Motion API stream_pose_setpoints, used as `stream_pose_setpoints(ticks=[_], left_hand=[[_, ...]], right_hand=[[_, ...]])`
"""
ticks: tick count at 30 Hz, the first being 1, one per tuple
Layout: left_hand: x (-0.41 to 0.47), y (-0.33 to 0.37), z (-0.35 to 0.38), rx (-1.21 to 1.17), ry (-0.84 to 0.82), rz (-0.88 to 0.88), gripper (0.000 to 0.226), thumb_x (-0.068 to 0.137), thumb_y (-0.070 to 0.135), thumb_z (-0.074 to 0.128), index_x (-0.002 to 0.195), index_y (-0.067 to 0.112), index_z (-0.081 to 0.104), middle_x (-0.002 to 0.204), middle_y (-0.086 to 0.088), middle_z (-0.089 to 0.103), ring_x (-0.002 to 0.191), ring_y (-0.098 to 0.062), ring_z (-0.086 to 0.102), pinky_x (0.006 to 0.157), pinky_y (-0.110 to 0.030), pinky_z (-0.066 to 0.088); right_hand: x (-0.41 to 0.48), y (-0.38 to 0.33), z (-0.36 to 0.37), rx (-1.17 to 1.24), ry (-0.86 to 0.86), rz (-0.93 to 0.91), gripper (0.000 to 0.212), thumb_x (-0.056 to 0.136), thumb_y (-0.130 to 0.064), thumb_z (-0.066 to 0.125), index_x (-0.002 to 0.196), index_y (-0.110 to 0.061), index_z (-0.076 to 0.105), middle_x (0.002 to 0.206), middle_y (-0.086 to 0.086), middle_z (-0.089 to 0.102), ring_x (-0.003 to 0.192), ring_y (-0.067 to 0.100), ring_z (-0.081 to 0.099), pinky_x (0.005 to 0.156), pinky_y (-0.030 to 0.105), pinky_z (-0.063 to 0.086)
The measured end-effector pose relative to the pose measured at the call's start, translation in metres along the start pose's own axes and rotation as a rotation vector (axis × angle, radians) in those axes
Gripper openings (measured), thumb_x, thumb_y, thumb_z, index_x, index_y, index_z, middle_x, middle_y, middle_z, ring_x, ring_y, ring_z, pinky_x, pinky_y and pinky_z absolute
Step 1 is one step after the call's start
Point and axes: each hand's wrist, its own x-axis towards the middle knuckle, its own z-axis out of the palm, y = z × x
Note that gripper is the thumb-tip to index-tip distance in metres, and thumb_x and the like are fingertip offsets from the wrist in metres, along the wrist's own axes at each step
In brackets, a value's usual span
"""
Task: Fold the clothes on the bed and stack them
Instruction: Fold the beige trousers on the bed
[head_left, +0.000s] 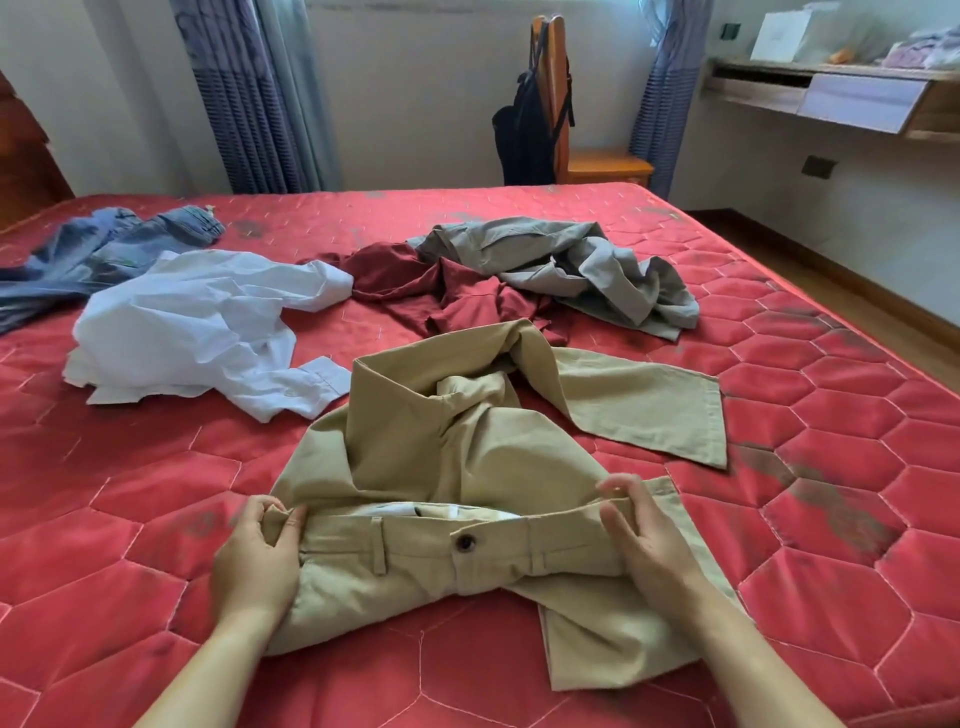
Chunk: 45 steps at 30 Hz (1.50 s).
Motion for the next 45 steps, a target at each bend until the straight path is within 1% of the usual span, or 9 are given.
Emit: stream_pose_setpoints(ticks=[3, 8, 14, 18, 22, 33, 39, 42, 45], left_hand=[[-0.001, -0.001, 0.002, 0.034, 0.018, 0.035, 0.017, 0.086, 0.027, 0.063, 0.077, 0.023, 0.049, 0.075, -0.008, 0.062, 0.075, -0.036, 0.058, 0.064, -0.039, 0.041], [-0.012, 0.005, -0.006, -0.127, 0.060, 0.060, 0.013, 0.088, 0.029, 0.061, 0.090, 0.028, 0.049, 0.075, 0.001, 0.060, 0.078, -0.032, 0.060, 0.067, -0.035, 0.038], [-0.039, 0.004, -0.015, 0.017, 0.059, 0.203, 0.046, 0.078, 0.037, 0.070, 0.118, 0.033, 0.047, 0.104, -0.002, 0.064, 0.089, -0.025, 0.059, 0.072, -0.030, 0.038], [-0.036, 0.005, -0.012, 0.091, 0.062, 0.130, 0.044, 0.071, 0.046, 0.073, 0.106, 0.033, 0.049, 0.064, 0.006, 0.058, 0.068, -0.029, 0.062, 0.059, -0.029, 0.036], [-0.029, 0.030, -0.036, 0.025, 0.042, 0.112, 0.036, 0.073, 0.036, 0.076, 0.099, 0.027, 0.053, 0.069, 0.007, 0.059, 0.070, -0.029, 0.063, 0.062, -0.030, 0.041], [0.038, 0.344, -0.269, 0.007, 0.112, 0.244, 0.025, 0.079, 0.032, 0.071, 0.092, 0.020, 0.053, 0.063, 0.005, 0.056, 0.068, -0.035, 0.063, 0.061, -0.033, 0.039], [0.080, 0.552, -0.402, -0.135, 0.175, 0.433, 0.024, 0.081, 0.038, 0.067, 0.095, 0.029, 0.050, 0.080, 0.012, 0.061, 0.078, -0.015, 0.061, 0.068, -0.031, 0.038], [0.088, 0.598, -0.437, -0.213, 0.171, 0.548, 0.033, 0.070, 0.049, 0.059, 0.098, 0.038, 0.046, 0.089, 0.025, 0.058, 0.080, 0.004, 0.056, 0.064, -0.016, 0.039], [0.083, 0.596, -0.434, -0.138, 0.074, 0.603, 0.039, 0.072, 0.032, 0.074, 0.099, 0.037, 0.046, 0.085, 0.023, 0.059, 0.079, -0.002, 0.058, 0.064, -0.008, 0.038]], right_hand=[[-0.012, 0.005, -0.006, -0.076, -0.019, -0.079, 0.066, 0.060, -0.057, 0.076, 0.116, -0.043, 0.045, 0.108, -0.031, 0.052, 0.100, -0.012, 0.050, 0.081, 0.005, 0.038], [-0.007, -0.002, 0.004, 0.029, 0.107, -0.061, 0.041, 0.065, -0.025, 0.083, 0.098, -0.038, 0.063, 0.098, -0.028, 0.064, 0.092, -0.006, 0.059, 0.079, 0.007, 0.043], [0.001, -0.006, 0.034, -0.214, 0.359, 0.073, 0.031, 0.071, -0.033, 0.077, 0.095, -0.036, 0.058, 0.086, -0.014, 0.063, 0.084, 0.013, 0.058, 0.068, 0.027, 0.040], [-0.003, 0.002, 0.045, -0.368, 0.384, 0.106, 0.029, 0.078, -0.038, 0.071, 0.101, -0.025, 0.060, 0.095, 0.004, 0.066, 0.091, 0.032, 0.059, 0.067, 0.034, 0.039], [0.003, -0.023, 0.017, -0.295, 0.229, 0.137, 0.022, 0.079, -0.036, 0.071, 0.094, -0.022, 0.062, 0.084, 0.003, 0.070, 0.084, 0.030, 0.063, 0.068, 0.037, 0.046], [0.060, -0.345, -0.192, -0.127, 0.224, 0.019, 0.016, 0.083, -0.026, 0.068, 0.073, -0.022, 0.057, 0.062, -0.014, 0.064, 0.066, 0.007, 0.062, 0.059, 0.020, 0.040], [0.112, -0.544, -0.336, -0.118, 0.373, -0.277, 0.014, 0.079, -0.017, 0.072, 0.085, -0.027, 0.063, 0.074, -0.014, 0.066, 0.072, -0.001, 0.060, 0.064, 0.004, 0.037], [0.129, -0.585, -0.378, -0.117, 0.464, -0.405, 0.010, 0.079, -0.027, 0.069, 0.081, -0.032, 0.061, 0.079, -0.018, 0.066, 0.079, -0.008, 0.057, 0.067, 0.001, 0.035], [0.129, -0.573, -0.379, -0.119, 0.356, -0.315, 0.014, 0.078, -0.027, 0.072, 0.088, -0.030, 0.063, 0.083, -0.014, 0.065, 0.079, 0.004, 0.059, 0.065, 0.015, 0.036]])
